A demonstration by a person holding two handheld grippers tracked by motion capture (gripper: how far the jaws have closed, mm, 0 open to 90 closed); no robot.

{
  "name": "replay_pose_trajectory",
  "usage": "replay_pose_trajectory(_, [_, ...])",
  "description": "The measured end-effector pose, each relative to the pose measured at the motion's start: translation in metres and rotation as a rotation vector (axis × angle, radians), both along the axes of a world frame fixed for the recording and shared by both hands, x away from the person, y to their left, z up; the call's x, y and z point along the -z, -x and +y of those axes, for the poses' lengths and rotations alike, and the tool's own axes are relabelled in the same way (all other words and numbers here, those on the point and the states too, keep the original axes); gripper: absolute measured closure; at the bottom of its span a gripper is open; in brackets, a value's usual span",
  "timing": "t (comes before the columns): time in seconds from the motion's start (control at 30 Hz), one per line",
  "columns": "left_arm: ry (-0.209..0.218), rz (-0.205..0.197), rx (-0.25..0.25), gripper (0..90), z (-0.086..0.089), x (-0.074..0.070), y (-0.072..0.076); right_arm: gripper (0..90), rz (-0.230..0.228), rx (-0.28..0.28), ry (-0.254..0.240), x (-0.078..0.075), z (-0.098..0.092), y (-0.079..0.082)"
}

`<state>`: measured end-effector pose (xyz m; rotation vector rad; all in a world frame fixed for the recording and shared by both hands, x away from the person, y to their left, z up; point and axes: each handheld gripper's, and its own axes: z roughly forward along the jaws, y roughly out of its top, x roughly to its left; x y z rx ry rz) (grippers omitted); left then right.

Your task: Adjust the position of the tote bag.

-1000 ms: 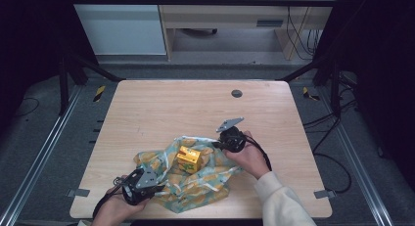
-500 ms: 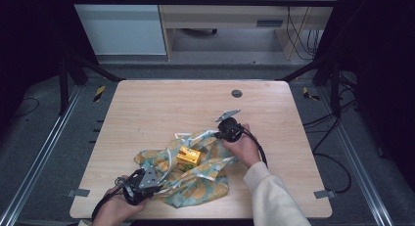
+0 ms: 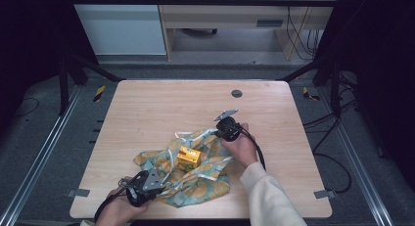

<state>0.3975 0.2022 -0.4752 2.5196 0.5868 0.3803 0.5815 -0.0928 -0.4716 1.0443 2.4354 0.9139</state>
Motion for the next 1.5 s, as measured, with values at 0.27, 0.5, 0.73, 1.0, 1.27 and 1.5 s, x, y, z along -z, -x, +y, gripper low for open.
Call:
replay_pose_trajectory(0.27, [0.034, -0.012, -0.015, 87.0, 0.0, -0.001, 0.001, 80.3, -0.049, -0.001, -0.005, -0.005, 0.0, 0.003])
replay_pose_trajectory(0.5, [0.173, -0.144, -0.094, 56.7, 0.002, -0.017, 0.004, 37.9, -0.174, -0.024, -0.034, -0.046, -0.011, 0.041])
replay_pose_trajectory(0.73, [0.229, -0.218, -0.153, 40.8, 0.004, -0.037, 0.005, 28.1, -0.209, -0.044, -0.084, -0.061, -0.02, 0.067])
replay_pose_trajectory(1.0, [0.23, -0.254, -0.26, 37.1, 0.003, -0.061, -0.025, 37.7, -0.179, -0.105, -0.112, -0.046, -0.03, 0.104])
replay_pose_trajectory(1.27, [0.129, -0.213, -0.246, 35.1, -0.009, -0.036, -0.042, 37.1, -0.1, -0.157, -0.122, -0.027, -0.023, 0.114])
replay_pose_trajectory(1.5, [0.073, -0.151, -0.229, 35.7, -0.002, -0.013, -0.042, 33.6, -0.03, -0.219, -0.07, -0.008, -0.013, 0.131])
